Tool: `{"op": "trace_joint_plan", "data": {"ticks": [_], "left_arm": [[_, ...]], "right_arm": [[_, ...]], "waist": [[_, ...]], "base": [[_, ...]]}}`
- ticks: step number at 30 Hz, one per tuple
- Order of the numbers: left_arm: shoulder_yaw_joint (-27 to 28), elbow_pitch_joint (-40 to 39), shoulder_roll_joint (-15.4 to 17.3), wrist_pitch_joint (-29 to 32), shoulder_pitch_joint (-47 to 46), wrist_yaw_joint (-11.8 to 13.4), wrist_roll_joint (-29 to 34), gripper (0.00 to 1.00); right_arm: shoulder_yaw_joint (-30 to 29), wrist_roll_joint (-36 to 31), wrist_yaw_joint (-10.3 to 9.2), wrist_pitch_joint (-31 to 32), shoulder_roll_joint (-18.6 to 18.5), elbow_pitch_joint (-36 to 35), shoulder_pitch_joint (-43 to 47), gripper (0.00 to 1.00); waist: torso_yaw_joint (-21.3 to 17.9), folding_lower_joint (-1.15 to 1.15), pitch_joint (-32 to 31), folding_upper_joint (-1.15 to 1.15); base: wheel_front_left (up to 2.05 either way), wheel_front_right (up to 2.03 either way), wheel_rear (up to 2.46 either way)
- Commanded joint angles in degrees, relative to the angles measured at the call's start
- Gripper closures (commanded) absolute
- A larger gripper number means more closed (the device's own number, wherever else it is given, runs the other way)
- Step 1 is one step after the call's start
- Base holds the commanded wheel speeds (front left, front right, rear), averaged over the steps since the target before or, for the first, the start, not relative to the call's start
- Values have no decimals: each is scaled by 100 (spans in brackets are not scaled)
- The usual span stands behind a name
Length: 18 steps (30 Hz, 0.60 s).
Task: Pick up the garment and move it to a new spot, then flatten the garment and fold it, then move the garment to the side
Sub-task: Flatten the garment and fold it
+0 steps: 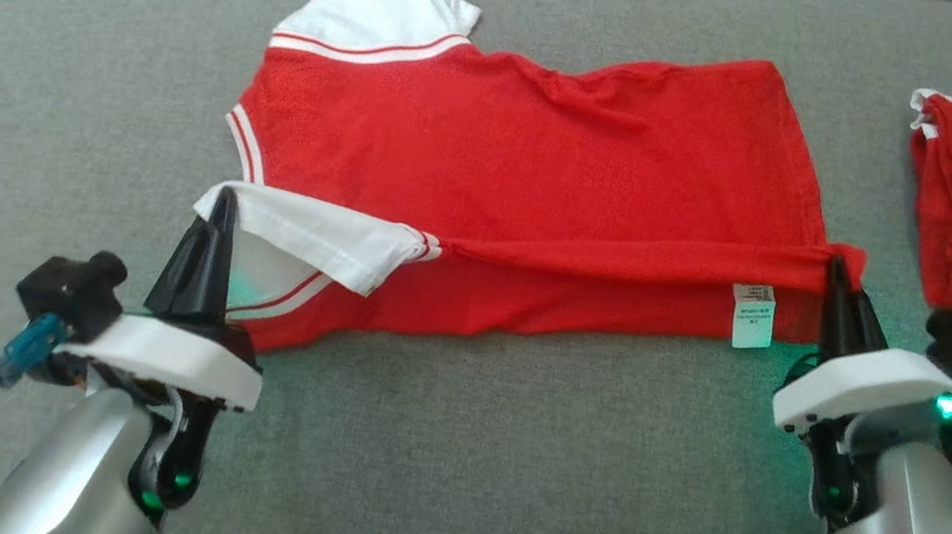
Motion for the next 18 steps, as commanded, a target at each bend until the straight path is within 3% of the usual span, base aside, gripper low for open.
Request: {"op": "trace_joint_plan", "data": {"ticks": [1, 6, 7, 8, 9, 10, 11, 12, 18], "left_arm": [[227, 23, 77, -24, -302, -48, 32, 100], [216, 486, -20, -115, -609, -128, 40, 100], [217, 579, -40, -134, -669, -128, 48, 100], [218, 664, -56, -154, -729, -119, 65, 100], [218, 740, -73, -175, -786, -120, 77, 93], [217, 803, -83, -193, -843, -122, 92, 61], [206, 858, -84, -204, -911, -132, 117, 48], [191, 896, -79, -212, -985, -148, 144, 0], [201, 939, -46, -259, -1303, -208, 195, 0]], "right_arm": [[179, -46, 39, -13, -30, -9, -268, 100], [233, -101, 39, 22, -30, 505, -685, 100], [240, -108, 39, 11, -30, 607, -773, 63], [254, -126, 39, -6, -30, 701, -872, 19], [283, -146, 39, -19, -30, 795, -975, 0], [313, -153, 39, -20, -30, 886, -1092, 0], [352, -161, 39, -5, -30, 978, -1215, 0], [385, -175, 39, 17, -30, 1067, -1342, 0], [431, -293, 39, -23, -30, 1460, -1936, 0]], "waist": [[-51, -1, 90, 0], [-63, -1, 211, 0], [-64, -1, 229, 0], [-66, -1, 253, 0], [-67, -1, 270, 0], [-72, -1, 299, 0], [-74, -1, 323, 0], [-74, -1, 341, 0], [-50, -1, 311, 0]], "base": [[0, 0, 0], [0, 0, 0], [0, 0, 0], [0, 0, 0], [0, 0, 0], [0, 0, 0], [0, 0, 0], [0, 0, 0], [0, 0, 0]]}}
